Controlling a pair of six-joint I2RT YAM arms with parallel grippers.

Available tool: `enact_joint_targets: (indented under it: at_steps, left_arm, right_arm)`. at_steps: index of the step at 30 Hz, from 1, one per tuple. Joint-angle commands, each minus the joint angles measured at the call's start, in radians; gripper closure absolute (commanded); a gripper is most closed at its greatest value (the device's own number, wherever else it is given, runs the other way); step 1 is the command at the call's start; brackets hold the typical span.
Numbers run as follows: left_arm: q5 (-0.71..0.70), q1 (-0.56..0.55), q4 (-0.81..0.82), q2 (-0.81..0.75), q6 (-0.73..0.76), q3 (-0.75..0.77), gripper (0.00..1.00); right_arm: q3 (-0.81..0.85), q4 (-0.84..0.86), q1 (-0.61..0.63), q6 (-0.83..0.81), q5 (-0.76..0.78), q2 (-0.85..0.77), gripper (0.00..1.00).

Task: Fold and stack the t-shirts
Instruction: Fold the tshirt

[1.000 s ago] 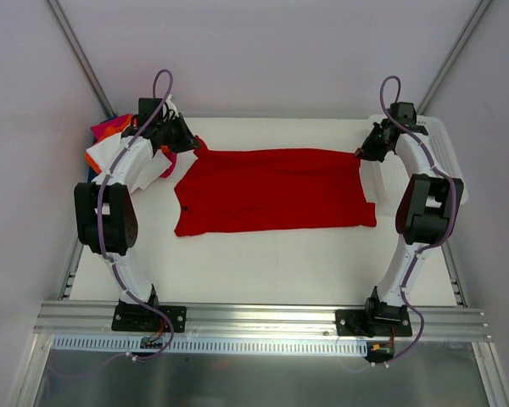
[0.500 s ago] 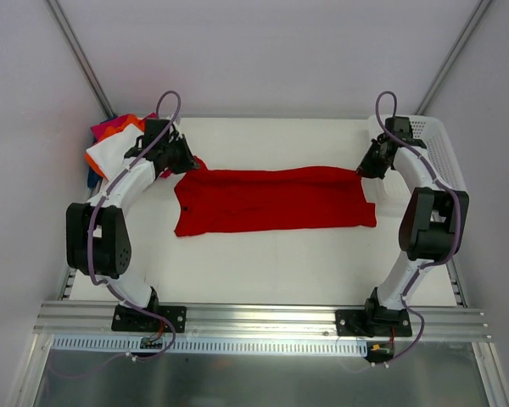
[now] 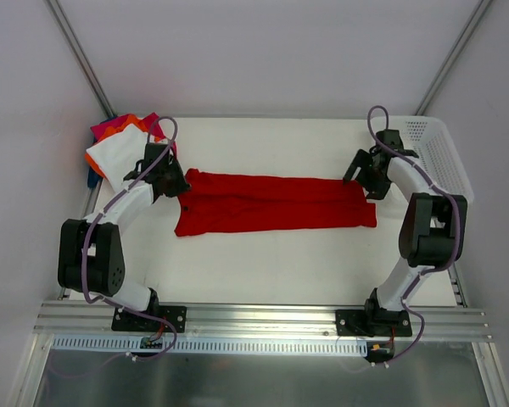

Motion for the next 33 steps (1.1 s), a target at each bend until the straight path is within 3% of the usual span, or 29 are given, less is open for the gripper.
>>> enact_joint_targets:
  at_steps: [1,2,3,4,5,6,8,12,19,22,24,25,26,27,28,29,30,33]
  left_arm:
    - [-0.077,-0.008,0.023,-0.046,-0.056,-0.056,1.0]
    - [-0.08,-0.007,0.023,-0.047,-0.064,-0.079,0.94]
    - [-0.081,-0.008,0.021,-0.049,-0.081,-0.089,0.72]
    - [-0.077,-0.007,0.021,-0.057,-0.089,-0.098,0.3]
    - [-0.077,-0.008,0.021,-0.064,-0.111,-0.116,0.15]
    - [-0.078,-0.013,0.021,-0.075,-0.119,-0.124,0.04]
    - [-0.124,-0.043,0.02,-0.124,-0.135,-0.145,0.01]
    - [-0.189,-0.102,0.021,-0.286,-0.17,-0.172,0.01]
    - [-0.169,-0.209,0.001,-0.426,-0.268,-0.233,0.01]
    - [-0.19,-0.241,-0.012,-0.446,-0.328,-0.273,0.1]
    - [-0.231,-0.261,-0.011,-0.452,-0.375,-0.313,0.18]
    - [-0.241,-0.276,-0.012,-0.449,-0.398,-0.334,0.39]
    - [-0.247,-0.283,-0.012,-0.445,-0.411,-0.343,0.52]
    - [-0.261,-0.287,-0.011,-0.431,-0.421,-0.35,0.66]
    - [-0.265,-0.293,-0.011,-0.419,-0.44,-0.357,0.88]
    - [-0.27,-0.295,-0.012,-0.407,-0.444,-0.359,0.95]
    - [-0.275,-0.298,-0.012,-0.376,-0.449,-0.354,1.0]
    - [-0.288,-0.306,-0.012,-0.298,-0.452,-0.331,1.0]
  right_arm:
    - [-0.027,-0.025,-0.001,0.011,0.092,-0.022,0.01]
    - [-0.032,-0.025,0.001,0.013,0.099,-0.021,0.01]
    - [-0.035,-0.026,0.001,0.019,0.113,-0.021,0.0]
    - [-0.04,-0.028,0.001,0.022,0.121,-0.024,0.01]
    - [-0.044,-0.029,-0.001,0.026,0.133,-0.028,0.0]
    - [-0.046,-0.029,-0.001,0.028,0.135,-0.033,0.01]
    - [-0.05,-0.031,-0.001,0.036,0.141,-0.06,0.01]
    - [-0.037,-0.041,0.01,0.036,0.142,-0.116,0.0]
    - [0.008,-0.04,0.056,0.03,0.09,-0.189,0.01]
    - [0.037,-0.014,0.103,0.02,0.051,-0.183,0.04]
    - [0.061,0.001,0.126,0.008,0.023,-0.163,0.3]
    - [0.087,0.006,0.129,0.005,0.015,-0.141,0.51]
    - [0.1,0.015,0.136,0.0,-0.027,-0.128,0.84]
    - [0.115,0.026,0.148,-0.007,-0.032,-0.114,0.96]
    - [0.152,0.024,0.154,-0.009,-0.04,-0.075,0.99]
    - [0.169,0.023,0.16,-0.016,-0.048,-0.055,0.99]
    - [0.187,0.021,0.171,-0.021,-0.055,-0.03,1.0]
    - [0.241,0.012,0.182,-0.03,-0.075,0.057,0.99]
